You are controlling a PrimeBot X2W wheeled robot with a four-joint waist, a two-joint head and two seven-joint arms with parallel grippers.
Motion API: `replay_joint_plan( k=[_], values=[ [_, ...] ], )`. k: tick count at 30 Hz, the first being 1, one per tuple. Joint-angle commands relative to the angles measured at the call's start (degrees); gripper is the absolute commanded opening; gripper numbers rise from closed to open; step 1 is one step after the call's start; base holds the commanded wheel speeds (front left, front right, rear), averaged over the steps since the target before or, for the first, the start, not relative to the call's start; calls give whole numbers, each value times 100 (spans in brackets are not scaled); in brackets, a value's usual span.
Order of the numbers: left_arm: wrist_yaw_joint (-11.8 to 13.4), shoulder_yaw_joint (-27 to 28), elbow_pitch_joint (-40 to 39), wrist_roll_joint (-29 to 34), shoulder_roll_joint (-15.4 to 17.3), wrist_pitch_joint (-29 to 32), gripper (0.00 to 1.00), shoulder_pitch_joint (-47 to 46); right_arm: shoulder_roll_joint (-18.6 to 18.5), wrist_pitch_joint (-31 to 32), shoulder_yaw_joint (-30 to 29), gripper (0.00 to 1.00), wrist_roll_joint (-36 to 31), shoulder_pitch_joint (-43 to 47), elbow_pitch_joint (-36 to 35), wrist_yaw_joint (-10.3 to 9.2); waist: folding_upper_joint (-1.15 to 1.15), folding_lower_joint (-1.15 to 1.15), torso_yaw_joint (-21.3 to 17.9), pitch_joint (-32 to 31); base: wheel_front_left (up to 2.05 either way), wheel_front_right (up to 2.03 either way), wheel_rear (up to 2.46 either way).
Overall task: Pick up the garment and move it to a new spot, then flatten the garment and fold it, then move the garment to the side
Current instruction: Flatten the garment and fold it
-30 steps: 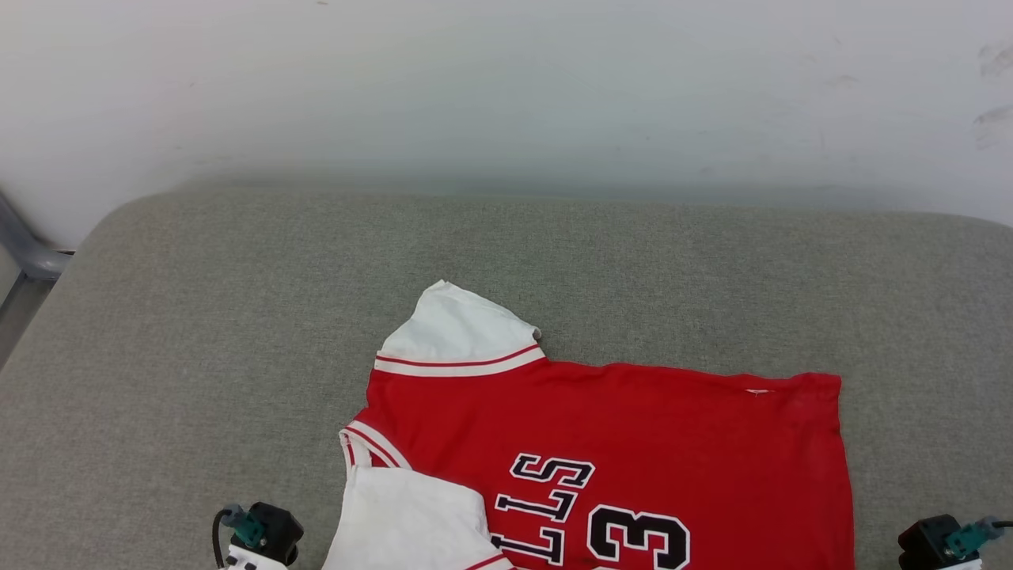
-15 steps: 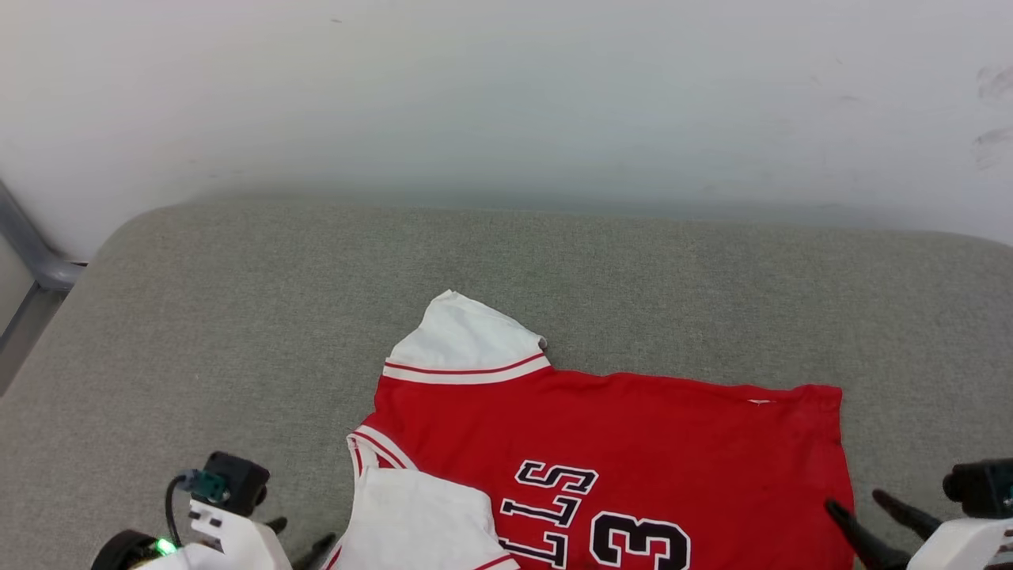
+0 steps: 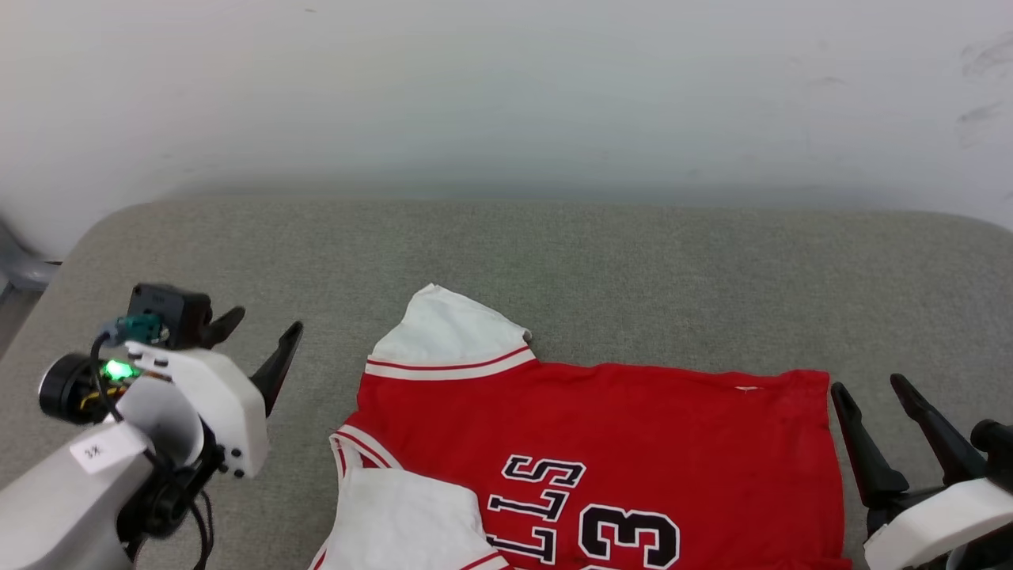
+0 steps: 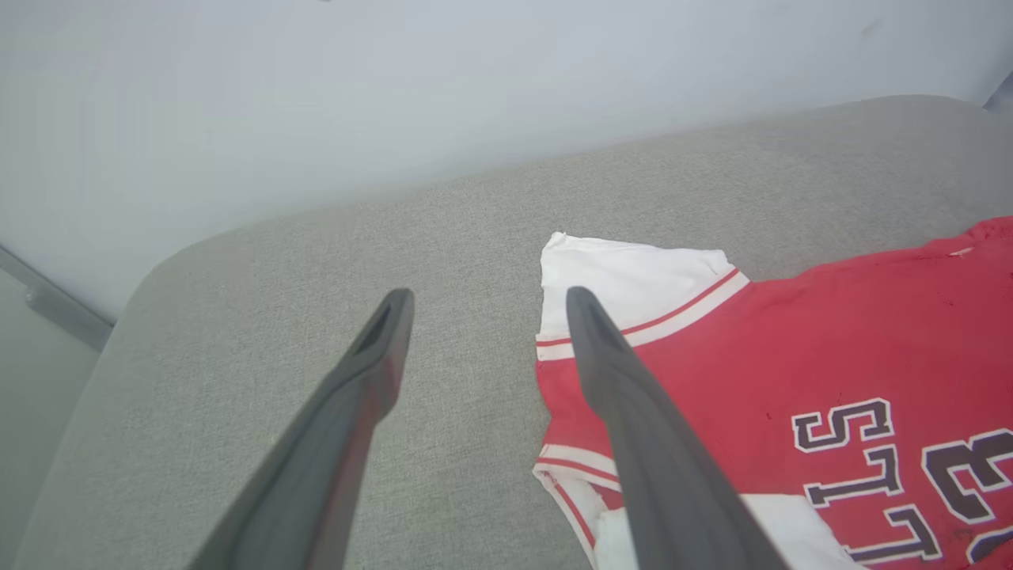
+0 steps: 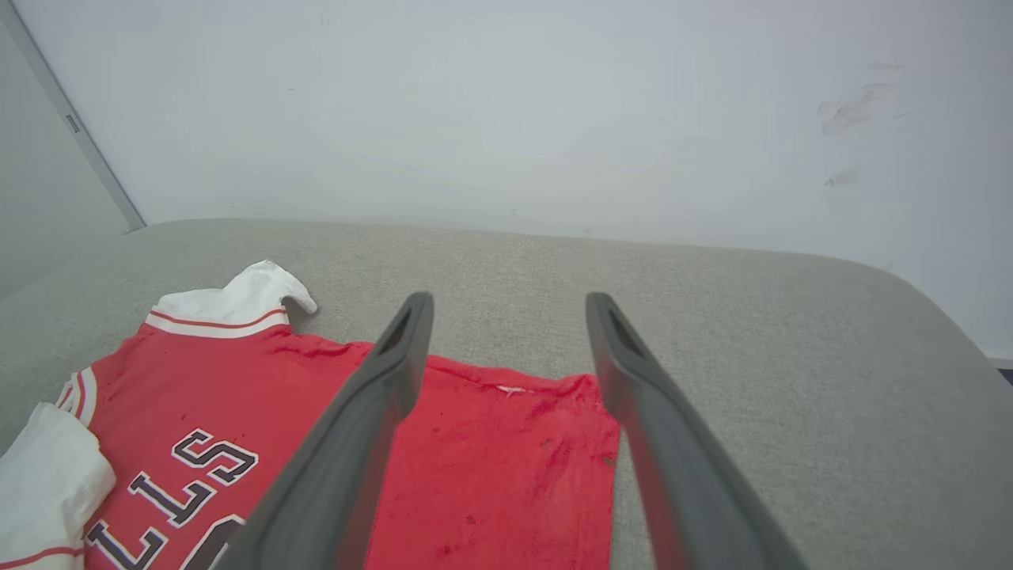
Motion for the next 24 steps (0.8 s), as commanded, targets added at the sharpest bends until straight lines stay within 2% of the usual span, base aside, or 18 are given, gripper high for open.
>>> replay_joint_plan(
  k=[1, 8, 14, 15, 18, 24],
  values=[
    [-92, 12, 64, -6, -124, 71, 100, -208, 87, -23, -12, 100, -67, -68, -112, -5, 0, 0, -91, 132, 0, 0, 0],
    [-661, -6, 741, 38, -431, 727, 100, -1420, 289, 9, 51, 100, -263, -286, -500, -5, 0, 0, -377, 825, 0, 0, 0],
    [-1180, -78, 1555, -336, -694, 1967, 100, -2408, 347, -35, 142, 100, -315, -566, -612, -5, 0, 0, -626, 1411, 0, 0, 0],
    [-1180, -78, 1555, -336, -694, 1967, 100, -2408, 347, -35, 142, 100, -315, -566, -612, -5, 0, 0, -626, 1411, 0, 0, 0],
    [-1348, -196, 1885, -501, -823, 2674, 100, -2801, 341, -60, 168, 100, -327, -705, -608, -5, 0, 0, -723, 1655, 0, 0, 0],
    [-1486, -404, 2373, -560, -1017, 3728, 100, -3496, 306, -130, 264, 100, -338, -979, -614, -5, 0, 0, -881, 2102, 0, 0, 0]
  ],
)
